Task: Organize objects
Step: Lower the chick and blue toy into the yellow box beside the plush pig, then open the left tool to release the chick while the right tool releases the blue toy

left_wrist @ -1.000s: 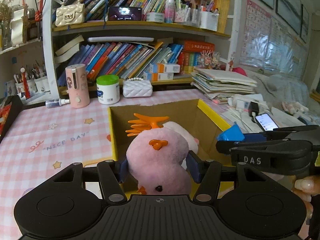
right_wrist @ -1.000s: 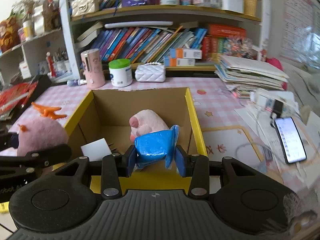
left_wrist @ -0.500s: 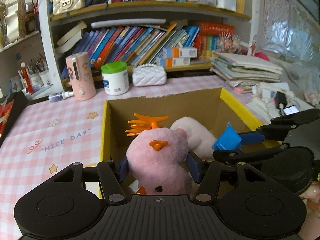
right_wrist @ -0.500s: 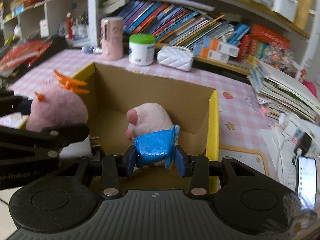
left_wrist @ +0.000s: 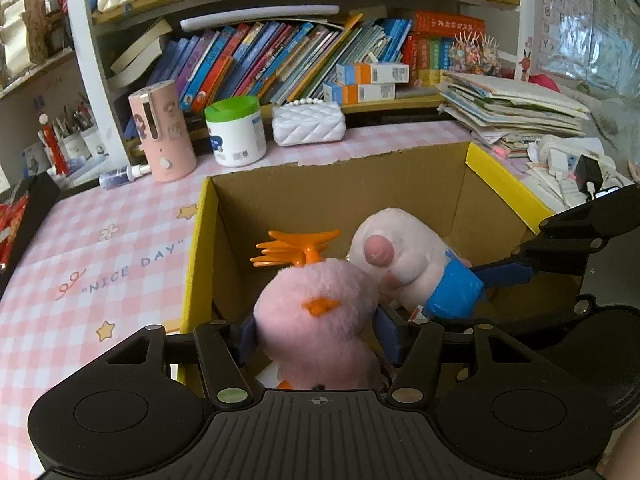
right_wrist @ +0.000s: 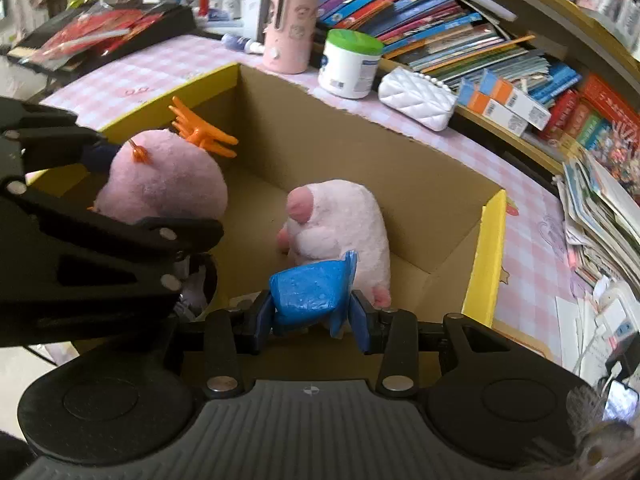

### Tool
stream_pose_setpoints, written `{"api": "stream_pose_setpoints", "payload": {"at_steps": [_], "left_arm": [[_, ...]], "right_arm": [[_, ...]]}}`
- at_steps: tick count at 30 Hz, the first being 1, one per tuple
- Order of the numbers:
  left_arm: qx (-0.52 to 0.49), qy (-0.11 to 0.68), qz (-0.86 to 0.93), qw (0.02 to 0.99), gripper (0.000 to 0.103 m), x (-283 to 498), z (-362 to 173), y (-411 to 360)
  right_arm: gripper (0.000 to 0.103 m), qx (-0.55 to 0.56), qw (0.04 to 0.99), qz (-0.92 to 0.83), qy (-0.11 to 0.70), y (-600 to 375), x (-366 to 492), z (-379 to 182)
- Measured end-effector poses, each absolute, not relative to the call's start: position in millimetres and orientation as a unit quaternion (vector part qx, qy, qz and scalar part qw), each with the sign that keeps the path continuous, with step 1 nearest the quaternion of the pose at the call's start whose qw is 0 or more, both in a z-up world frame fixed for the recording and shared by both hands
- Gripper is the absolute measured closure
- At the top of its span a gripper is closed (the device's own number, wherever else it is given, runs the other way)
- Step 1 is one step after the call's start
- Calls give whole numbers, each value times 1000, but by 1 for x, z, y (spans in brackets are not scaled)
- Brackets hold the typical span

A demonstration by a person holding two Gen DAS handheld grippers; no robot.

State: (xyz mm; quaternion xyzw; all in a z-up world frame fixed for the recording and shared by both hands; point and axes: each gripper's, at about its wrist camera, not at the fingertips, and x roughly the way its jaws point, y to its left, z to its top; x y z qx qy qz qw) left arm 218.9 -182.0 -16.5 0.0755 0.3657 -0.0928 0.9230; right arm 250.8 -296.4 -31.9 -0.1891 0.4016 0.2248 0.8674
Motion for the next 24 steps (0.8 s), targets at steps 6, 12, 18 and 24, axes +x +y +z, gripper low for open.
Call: {"api": "stream_pose_setpoints", "payload": {"at_steps": [6, 12, 18, 24], "left_arm": [[72, 367, -91, 923, 44, 220, -17, -185], [64, 360, -85, 927, 31, 219, -15, -183], [54, 349, -89, 931, 29, 213, -9, -181], [42, 332, -85, 938, 18, 202, 1, -177]], "right_arm": [[65, -182, 856, 238, 422, -298, 256, -33], [65, -177, 851, 242, 431, -298, 257, -33], [63, -176, 852, 244, 428, -298, 255, -31], [51, -170, 859, 242, 418, -299, 252, -28]]}}
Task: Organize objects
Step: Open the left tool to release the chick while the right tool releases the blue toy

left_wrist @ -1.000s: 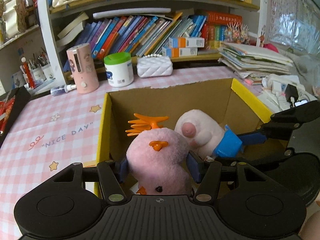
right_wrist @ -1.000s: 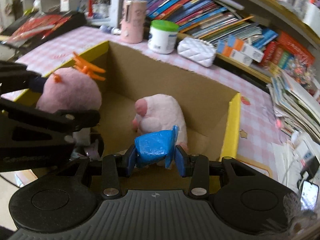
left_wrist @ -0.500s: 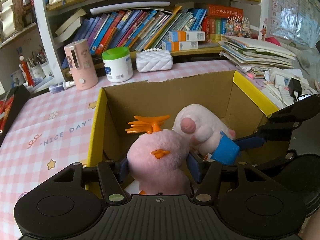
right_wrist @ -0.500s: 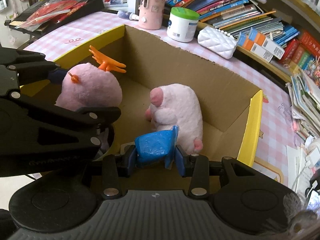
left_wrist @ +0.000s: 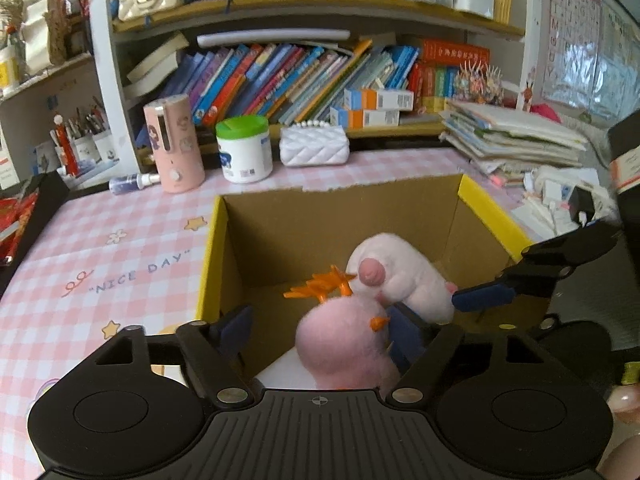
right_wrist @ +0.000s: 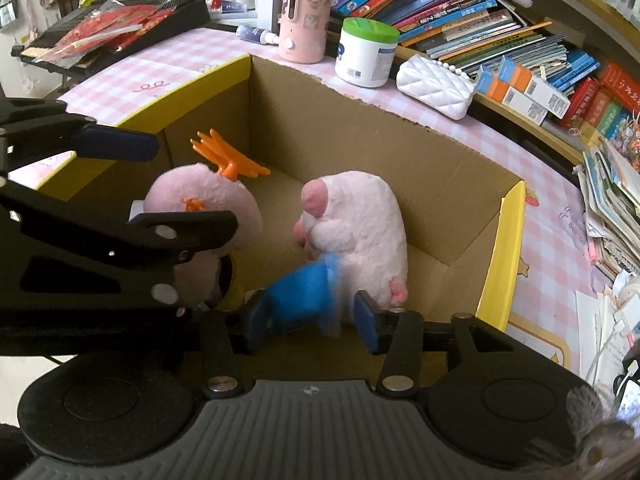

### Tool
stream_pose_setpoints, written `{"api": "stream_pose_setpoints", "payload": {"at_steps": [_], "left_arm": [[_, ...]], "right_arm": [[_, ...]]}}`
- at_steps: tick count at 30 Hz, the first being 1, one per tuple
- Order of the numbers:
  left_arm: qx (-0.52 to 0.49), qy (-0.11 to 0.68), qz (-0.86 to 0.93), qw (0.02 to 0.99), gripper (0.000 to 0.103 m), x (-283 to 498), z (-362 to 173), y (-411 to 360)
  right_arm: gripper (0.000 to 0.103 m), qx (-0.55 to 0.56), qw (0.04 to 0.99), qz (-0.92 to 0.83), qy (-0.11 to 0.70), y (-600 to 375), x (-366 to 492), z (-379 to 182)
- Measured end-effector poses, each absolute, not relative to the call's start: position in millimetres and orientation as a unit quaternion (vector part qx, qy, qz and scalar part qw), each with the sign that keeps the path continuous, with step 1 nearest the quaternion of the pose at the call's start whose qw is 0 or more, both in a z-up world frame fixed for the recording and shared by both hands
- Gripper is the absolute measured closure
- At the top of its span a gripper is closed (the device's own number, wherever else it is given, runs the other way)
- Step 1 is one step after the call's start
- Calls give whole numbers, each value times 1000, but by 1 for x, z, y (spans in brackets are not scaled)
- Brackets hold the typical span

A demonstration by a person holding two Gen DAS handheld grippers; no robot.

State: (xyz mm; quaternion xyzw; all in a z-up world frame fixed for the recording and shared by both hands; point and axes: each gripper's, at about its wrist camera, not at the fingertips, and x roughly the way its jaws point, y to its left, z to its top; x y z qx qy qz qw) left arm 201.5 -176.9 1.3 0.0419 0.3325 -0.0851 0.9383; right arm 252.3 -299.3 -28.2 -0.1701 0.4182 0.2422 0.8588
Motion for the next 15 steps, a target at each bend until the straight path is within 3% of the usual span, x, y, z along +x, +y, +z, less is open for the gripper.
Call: {"api": "stream_pose_setpoints", "payload": {"at_steps": [7, 11, 15], "left_arm": [[44, 302, -88, 948, 16, 183, 18, -173], [39, 287, -77, 954, 7, 173, 23, -164], [35, 275, -63, 959, 5, 161, 27, -151]], "right_arm": [[48, -158, 874, 224, 402, -302, 243, -21], [40, -143, 885, 206, 391, -306, 234, -13], [28, -132, 900, 178, 375, -306, 222, -5]]}}
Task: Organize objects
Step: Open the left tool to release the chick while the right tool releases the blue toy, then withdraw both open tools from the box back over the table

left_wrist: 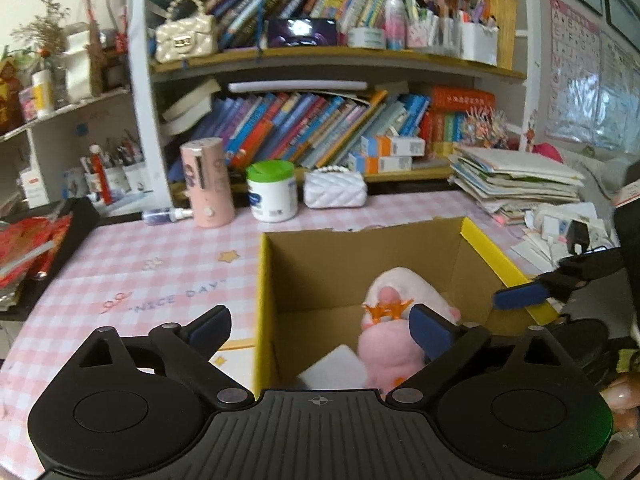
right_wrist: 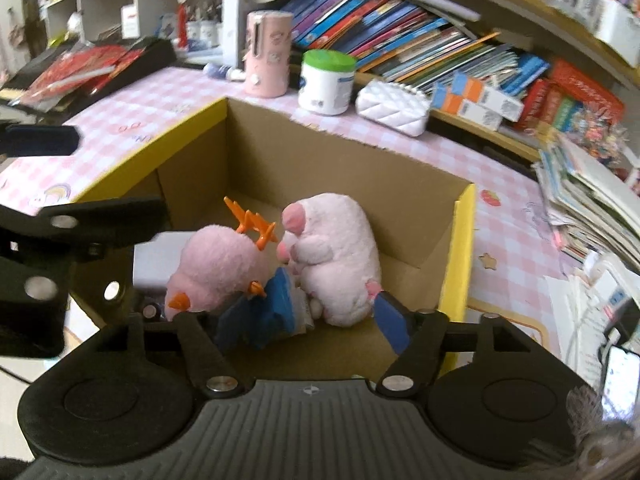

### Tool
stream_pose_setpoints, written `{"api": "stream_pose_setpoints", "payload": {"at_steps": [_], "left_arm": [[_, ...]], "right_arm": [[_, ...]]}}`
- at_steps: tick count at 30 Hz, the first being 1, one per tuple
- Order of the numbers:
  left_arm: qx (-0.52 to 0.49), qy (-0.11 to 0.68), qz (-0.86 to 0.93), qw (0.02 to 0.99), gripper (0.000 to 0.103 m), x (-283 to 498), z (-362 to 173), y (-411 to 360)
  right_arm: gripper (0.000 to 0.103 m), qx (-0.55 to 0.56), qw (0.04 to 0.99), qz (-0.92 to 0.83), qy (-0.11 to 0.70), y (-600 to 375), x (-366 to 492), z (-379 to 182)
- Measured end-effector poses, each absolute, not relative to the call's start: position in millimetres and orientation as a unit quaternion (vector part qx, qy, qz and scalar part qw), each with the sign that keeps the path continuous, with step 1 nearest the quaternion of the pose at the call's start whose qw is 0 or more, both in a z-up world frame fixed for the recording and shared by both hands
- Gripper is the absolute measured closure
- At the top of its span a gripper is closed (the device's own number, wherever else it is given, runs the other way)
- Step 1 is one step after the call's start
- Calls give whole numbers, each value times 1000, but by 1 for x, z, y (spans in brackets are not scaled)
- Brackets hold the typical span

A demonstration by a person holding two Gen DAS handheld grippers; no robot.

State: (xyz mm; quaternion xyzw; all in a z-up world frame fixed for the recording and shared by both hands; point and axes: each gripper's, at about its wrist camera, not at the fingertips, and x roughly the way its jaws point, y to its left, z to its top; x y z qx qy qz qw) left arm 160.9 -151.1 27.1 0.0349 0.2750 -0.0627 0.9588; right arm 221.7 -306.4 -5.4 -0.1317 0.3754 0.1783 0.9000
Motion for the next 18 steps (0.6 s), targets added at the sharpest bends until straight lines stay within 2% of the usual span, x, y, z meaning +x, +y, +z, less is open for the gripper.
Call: {"api": "stream_pose_setpoints", "payload": {"at_steps": [5, 18], "left_arm": [[23, 269, -41, 962, 2, 144, 29, -132], [8, 281, 1, 960, 2, 93, 21, -80]], "right_arm": [[18, -106, 916, 138, 360, -302, 203, 4], [12, -48, 943, 63, 324, -267, 144, 12]]}}
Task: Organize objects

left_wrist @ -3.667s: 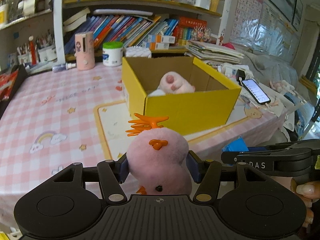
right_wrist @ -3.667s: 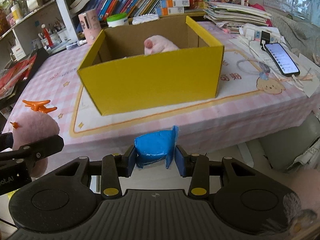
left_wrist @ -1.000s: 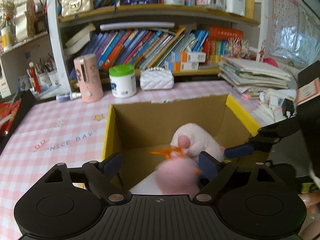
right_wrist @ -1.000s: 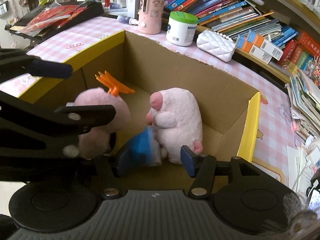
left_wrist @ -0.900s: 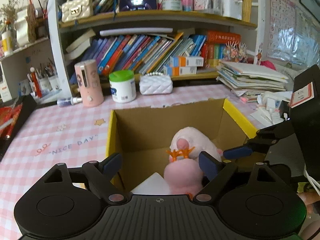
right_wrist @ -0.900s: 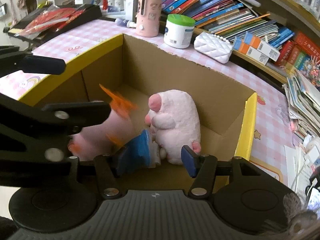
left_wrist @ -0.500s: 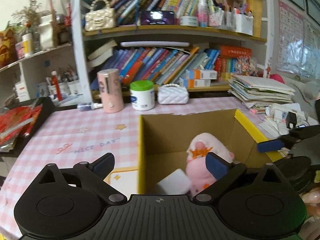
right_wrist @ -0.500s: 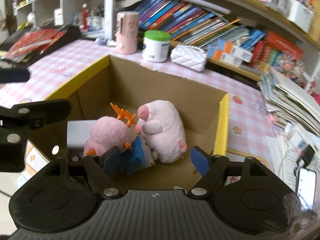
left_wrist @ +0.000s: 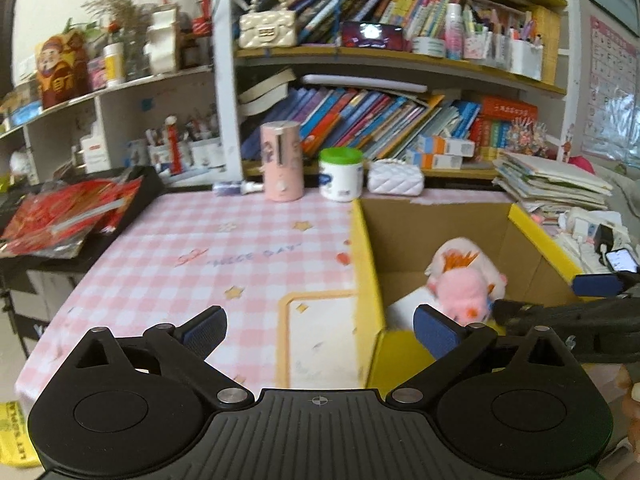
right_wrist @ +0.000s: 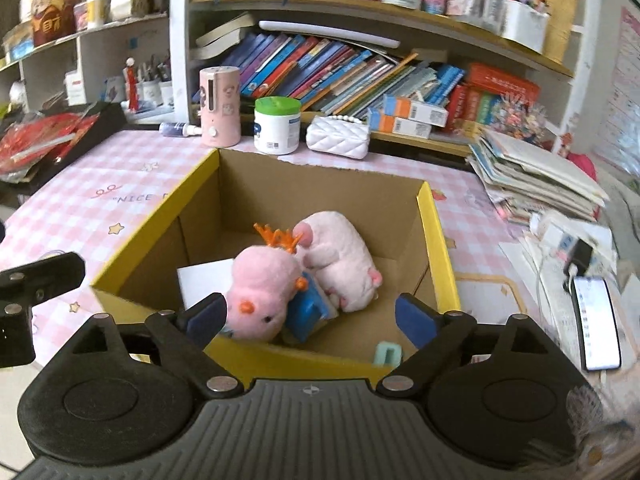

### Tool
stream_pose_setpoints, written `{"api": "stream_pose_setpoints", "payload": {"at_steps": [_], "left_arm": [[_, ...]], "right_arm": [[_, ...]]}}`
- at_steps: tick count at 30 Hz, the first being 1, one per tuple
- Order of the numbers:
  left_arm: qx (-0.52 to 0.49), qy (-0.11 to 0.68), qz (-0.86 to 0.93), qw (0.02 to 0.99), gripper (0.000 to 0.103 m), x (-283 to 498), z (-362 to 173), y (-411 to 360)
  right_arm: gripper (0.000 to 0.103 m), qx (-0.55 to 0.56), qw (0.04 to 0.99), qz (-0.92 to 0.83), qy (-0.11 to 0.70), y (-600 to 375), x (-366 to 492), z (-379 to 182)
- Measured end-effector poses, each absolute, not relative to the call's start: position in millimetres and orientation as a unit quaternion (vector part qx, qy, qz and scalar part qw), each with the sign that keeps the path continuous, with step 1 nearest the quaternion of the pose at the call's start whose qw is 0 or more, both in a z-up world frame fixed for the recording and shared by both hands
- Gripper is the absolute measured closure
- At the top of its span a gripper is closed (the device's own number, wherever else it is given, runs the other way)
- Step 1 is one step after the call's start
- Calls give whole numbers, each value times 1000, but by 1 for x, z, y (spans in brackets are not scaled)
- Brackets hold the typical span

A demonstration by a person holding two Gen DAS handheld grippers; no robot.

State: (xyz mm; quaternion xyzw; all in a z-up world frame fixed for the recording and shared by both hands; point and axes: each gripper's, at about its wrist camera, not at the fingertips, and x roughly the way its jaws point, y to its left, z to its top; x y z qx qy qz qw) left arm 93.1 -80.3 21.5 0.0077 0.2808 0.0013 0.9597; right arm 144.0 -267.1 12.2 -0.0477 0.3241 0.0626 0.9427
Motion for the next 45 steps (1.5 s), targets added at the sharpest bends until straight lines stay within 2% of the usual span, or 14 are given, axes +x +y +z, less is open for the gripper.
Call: {"api": "stream_pose_setpoints", "payload": {"at_steps": [5, 15, 23, 45], "left_arm": [[7, 293, 26, 956, 1, 70, 13, -61], [39, 324, 34, 945, 0, 32, -2, -44], [71, 326, 63, 941, 0, 7, -11, -36], [63, 351, 115, 927, 0, -24, -17, -18]], "right_arm": [[11, -33, 942, 54, 330, -247, 117, 7], [0, -45, 944, 6, 327, -213, 64, -4], [0, -58, 938, -13, 341, -189, 34, -16], [0, -78, 933, -42, 348, -160, -6, -26]]}}
